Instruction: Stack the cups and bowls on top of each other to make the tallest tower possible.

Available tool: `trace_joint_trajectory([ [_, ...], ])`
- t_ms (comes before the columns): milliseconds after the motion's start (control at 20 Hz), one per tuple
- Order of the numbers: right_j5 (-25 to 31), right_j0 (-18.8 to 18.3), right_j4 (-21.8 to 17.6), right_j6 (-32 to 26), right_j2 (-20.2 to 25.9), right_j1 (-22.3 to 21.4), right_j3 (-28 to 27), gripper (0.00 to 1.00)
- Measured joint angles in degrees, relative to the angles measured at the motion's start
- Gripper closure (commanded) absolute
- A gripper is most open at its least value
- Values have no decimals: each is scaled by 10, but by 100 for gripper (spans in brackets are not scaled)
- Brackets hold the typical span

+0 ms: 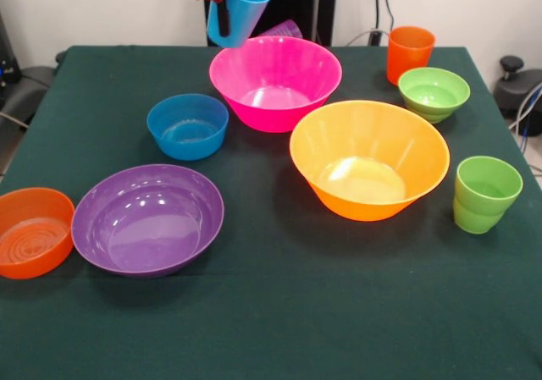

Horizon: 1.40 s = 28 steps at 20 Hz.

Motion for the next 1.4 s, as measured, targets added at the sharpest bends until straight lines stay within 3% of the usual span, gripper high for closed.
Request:
trace_joint_trajectory([
  [750, -56, -2, -45, 0, -33, 32, 0, 100],
  [1400, -127, -46, -48, 0, -36, 27, 0, 100],
])
